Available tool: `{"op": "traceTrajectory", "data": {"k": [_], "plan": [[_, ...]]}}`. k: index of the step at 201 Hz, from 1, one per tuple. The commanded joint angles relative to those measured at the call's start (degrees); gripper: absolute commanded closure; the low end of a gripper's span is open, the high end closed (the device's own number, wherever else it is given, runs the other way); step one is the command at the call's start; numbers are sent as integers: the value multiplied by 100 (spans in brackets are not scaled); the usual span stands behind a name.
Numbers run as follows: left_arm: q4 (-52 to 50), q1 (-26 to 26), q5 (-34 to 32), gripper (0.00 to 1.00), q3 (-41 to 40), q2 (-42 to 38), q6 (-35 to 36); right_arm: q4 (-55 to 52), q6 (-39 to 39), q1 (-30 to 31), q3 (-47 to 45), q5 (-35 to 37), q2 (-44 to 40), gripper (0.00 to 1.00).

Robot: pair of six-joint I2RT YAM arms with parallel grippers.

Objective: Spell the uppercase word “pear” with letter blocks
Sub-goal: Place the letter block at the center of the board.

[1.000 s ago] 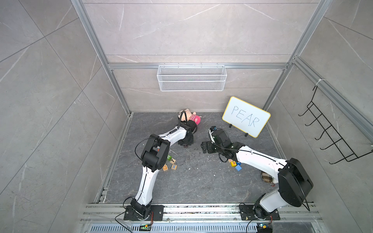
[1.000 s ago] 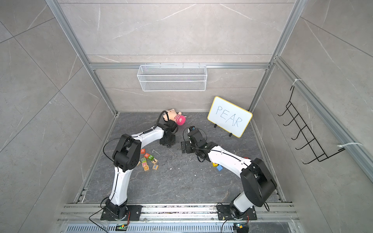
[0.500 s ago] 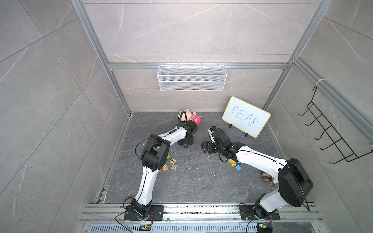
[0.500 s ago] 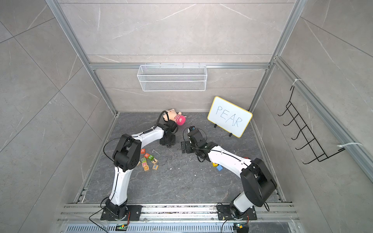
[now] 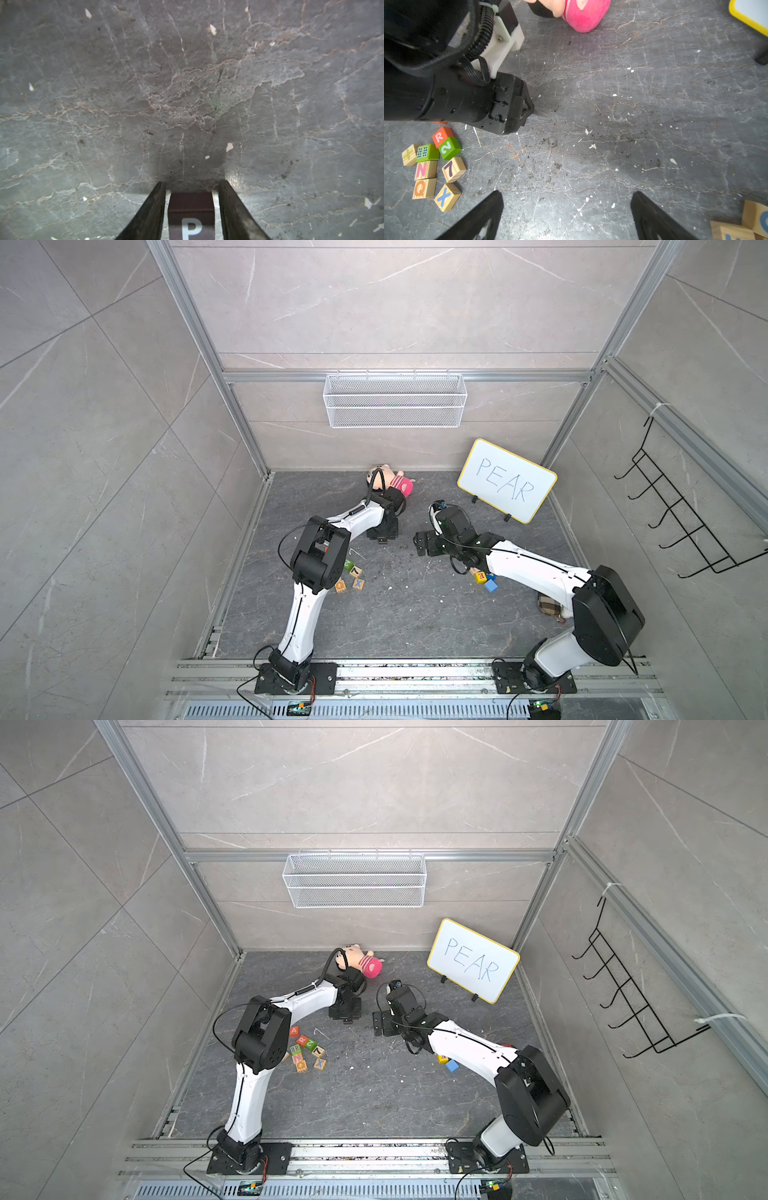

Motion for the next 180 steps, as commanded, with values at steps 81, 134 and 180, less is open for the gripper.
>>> {"op": "traceTrajectory", "data": {"k": [81,134,180], "plan": [[-281,-94,-22,51,67,-1338,179,-11,87,-18,-47,148,-208,2],[550,-248,-136,49,-995,-2622,508,26,124,-20,-95,252,-424,1],[913,-250,-286,48,-1599,-3126,627,-62,129,-11,107,185,-340,1]]}}
